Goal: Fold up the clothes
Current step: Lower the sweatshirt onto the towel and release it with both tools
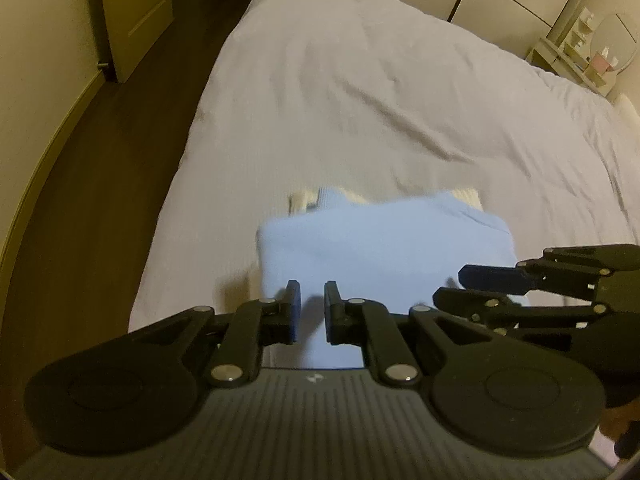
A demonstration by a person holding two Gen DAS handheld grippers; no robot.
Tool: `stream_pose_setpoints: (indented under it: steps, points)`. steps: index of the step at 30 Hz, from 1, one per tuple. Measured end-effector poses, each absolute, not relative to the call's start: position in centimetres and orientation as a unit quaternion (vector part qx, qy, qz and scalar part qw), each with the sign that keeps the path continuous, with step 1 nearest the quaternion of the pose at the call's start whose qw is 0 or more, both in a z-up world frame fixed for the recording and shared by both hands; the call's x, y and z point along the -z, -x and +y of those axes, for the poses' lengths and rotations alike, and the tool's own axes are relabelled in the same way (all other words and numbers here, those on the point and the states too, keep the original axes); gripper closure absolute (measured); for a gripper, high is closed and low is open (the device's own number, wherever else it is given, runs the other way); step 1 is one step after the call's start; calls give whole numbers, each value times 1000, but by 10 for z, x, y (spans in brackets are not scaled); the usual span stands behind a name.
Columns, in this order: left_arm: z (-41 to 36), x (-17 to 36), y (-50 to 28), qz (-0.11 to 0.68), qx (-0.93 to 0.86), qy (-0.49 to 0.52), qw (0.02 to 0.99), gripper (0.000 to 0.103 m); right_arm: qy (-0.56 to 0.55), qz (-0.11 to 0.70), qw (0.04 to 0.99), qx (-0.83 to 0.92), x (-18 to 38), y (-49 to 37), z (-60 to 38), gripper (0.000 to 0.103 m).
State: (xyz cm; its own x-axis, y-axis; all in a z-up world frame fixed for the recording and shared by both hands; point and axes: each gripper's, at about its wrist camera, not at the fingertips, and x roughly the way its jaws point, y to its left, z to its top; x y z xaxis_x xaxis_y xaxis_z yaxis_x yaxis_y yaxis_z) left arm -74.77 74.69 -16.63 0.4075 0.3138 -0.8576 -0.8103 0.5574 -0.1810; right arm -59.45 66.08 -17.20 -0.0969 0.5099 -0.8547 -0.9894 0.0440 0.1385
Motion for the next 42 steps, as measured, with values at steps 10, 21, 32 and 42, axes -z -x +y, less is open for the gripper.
stream_pose_setpoints:
  steps: [10,21,32,42]
  points:
    - [765,186,765,392,-381,351,760,94,297,404,593,-630,182,592,670,71]
    - [659,148,811,403,-360,355,763,93,288,438,553,-648,145,606,562,71]
    - [640,130,805,422,-428,375,705,83,310,422,561,-641,144,624,551,42]
    - [562,66,797,401,-490,371,679,48,292,435,572,-631,103,606,502,14]
